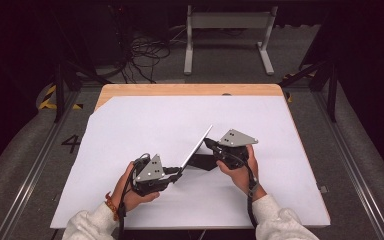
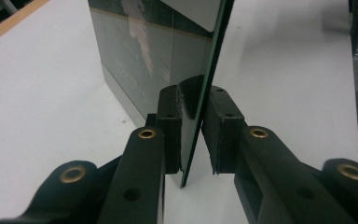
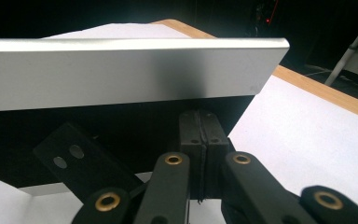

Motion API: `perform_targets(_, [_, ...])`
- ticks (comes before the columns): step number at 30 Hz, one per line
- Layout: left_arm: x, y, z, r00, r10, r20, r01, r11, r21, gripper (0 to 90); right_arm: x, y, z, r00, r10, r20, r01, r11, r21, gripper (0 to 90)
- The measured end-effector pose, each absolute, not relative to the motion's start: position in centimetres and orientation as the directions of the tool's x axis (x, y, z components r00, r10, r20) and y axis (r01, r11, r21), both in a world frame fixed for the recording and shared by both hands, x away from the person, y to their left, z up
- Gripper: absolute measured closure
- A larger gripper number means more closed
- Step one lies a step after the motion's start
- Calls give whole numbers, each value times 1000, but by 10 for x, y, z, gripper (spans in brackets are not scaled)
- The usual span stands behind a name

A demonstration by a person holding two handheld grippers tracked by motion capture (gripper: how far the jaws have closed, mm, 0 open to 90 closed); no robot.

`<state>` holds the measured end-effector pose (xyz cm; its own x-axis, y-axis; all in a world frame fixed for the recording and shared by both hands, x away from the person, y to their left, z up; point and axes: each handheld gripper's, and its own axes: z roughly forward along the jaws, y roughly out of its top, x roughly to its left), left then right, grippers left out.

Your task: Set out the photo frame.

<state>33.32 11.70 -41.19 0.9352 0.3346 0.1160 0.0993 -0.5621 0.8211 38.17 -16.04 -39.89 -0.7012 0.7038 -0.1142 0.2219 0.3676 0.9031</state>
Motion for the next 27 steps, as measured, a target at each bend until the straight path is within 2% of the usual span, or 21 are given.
perform_targets(12, [333, 115, -416, 941, 325, 88, 112, -550, 828, 801, 387, -155, -402, -711, 694, -114, 228, 380, 897, 900])
perform_targets(24, [330, 106, -418, 938, 331, 97, 106, -544, 832, 782, 393, -147, -403, -714, 691, -112, 233, 385, 893, 900])
perform_targets(27, [328, 108, -419, 941, 323, 103, 102, -560, 822, 805, 392, -148, -403, -720, 685, -112, 232, 389, 892, 900])
